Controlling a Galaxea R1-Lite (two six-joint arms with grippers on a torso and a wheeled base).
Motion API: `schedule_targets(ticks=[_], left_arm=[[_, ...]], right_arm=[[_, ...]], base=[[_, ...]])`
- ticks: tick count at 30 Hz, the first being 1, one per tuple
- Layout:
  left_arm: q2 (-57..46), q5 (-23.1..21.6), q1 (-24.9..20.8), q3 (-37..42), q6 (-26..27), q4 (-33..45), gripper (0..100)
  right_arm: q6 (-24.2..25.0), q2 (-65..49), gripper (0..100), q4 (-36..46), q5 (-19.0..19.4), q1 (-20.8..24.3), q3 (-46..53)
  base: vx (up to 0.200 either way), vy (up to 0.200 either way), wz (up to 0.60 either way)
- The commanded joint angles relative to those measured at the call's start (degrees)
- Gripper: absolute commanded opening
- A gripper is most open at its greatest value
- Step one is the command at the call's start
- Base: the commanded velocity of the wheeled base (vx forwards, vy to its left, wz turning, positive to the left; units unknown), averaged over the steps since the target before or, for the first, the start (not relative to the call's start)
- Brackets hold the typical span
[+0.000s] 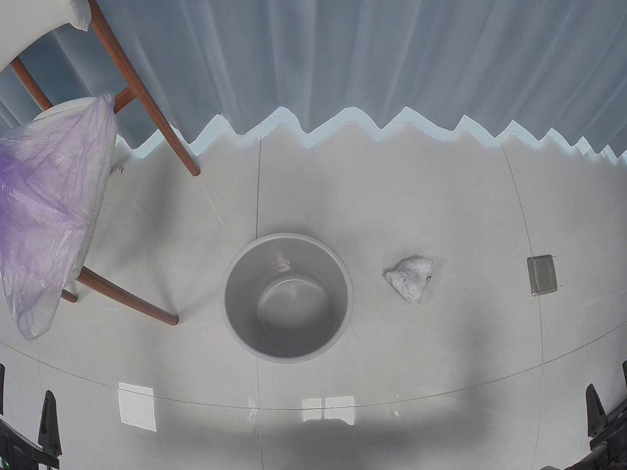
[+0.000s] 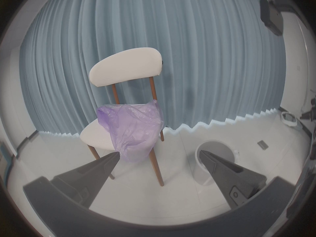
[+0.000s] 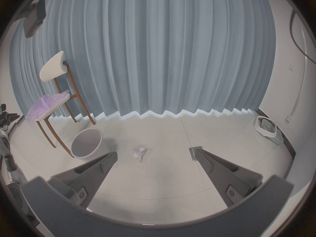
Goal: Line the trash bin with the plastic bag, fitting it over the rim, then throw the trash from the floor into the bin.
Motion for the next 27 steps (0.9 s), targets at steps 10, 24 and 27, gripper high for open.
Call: schedule_targets(ticks=[10,24,27], left_arm=[[-0.5,-1.7,0.0,-5.4,4.1,4.3,100],[17.0,-2.3,-0.3,-16.4,4.1,4.6,100],[21.6,-2.3,-0.3,-20.0,4.2,4.6,100]], right_arm=[[-0.2,-1.0,100,0.1,0.1,0.0,1.0],[-0.2,-1.0,100,0.1,0.2,0.0,1.0],[-0.2,-1.0,100,0.1,0.1,0.0,1.0]], base=[[0.0,0.0,0.0],[0.0,0.0,0.0],[0.0,0.0,0.0]])
